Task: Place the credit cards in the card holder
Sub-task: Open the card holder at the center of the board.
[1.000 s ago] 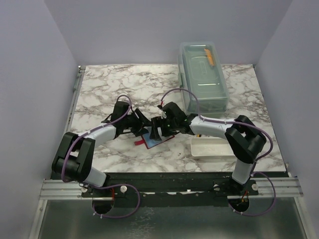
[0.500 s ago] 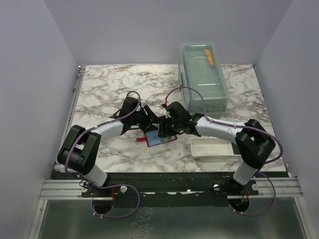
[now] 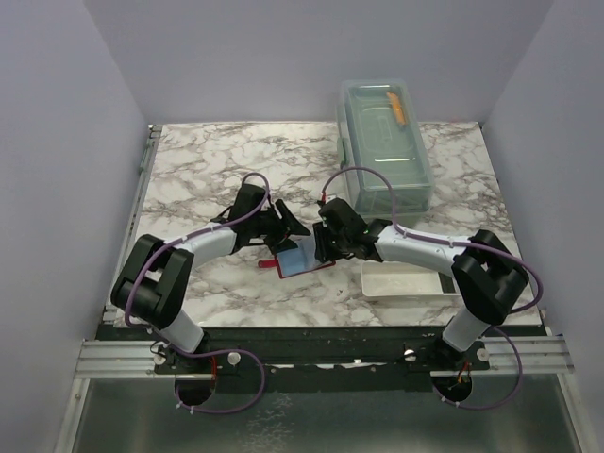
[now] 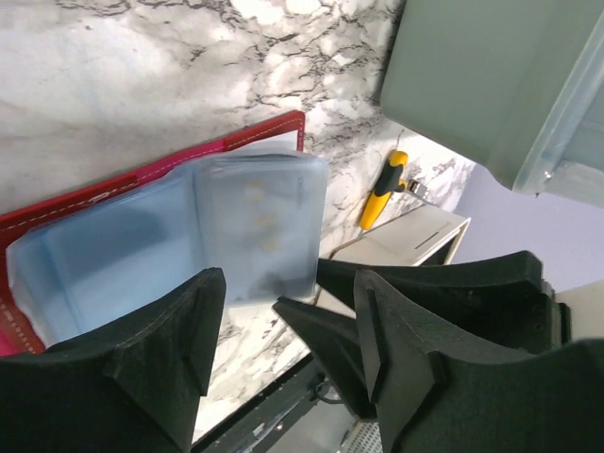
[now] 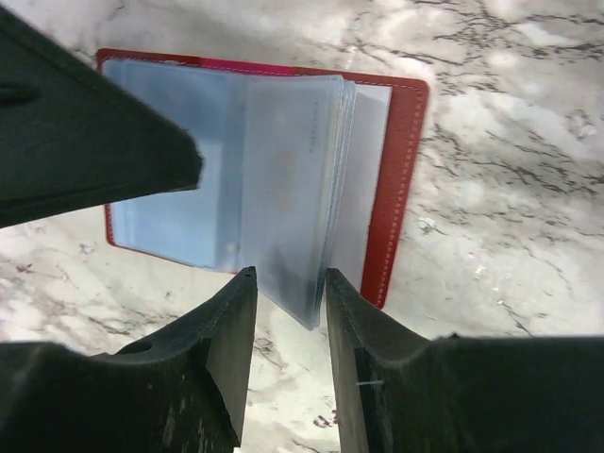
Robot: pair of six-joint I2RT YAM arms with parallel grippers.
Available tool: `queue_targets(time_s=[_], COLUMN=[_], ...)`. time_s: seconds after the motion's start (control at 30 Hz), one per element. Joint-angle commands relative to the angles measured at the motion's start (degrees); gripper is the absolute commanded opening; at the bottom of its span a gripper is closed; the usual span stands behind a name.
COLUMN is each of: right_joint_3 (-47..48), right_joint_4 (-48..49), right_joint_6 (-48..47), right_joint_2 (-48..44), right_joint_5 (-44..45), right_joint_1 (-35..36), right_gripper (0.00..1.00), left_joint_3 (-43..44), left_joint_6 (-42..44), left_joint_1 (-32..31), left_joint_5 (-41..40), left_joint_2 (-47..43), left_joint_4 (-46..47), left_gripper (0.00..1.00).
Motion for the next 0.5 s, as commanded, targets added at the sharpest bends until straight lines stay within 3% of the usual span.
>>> queue_targets(time_s=[0.0,0.2,0.4,0.47], right_joint_3=[-0.06,1.24,0.88,1.69], right_joint_4=[-2.82,-6.15,-3.96,-3.33], right_joint_6=[-0.97,-3.27,-4.29,-4.13], right_joint_2=[-1.61,-0.90,-1.63,-0.95], right_joint_5=[6.01,7.60,4.04,2.99], right_joint_1=[0.24,0.24,0.24,0.24], right_gripper=[0.40,0.53,0.59,0.66], left_joint_3=[0.59,-1.16,-0.22,-0.63], left_joint_6=[3.64,7.70,13.05,13.32], left_joint_1=[-0.38,-0.25,-0.25,-0.25], left_joint_5=[-4.07,-5.76,-7.39,-7.86], left_joint_2=[-4.29,-7.47,-8.28,-8.14], left_joint_4=[-5.46,-10.31,-16.18,-17.29], left_gripper=[0.65,0.66,0.65,0.64])
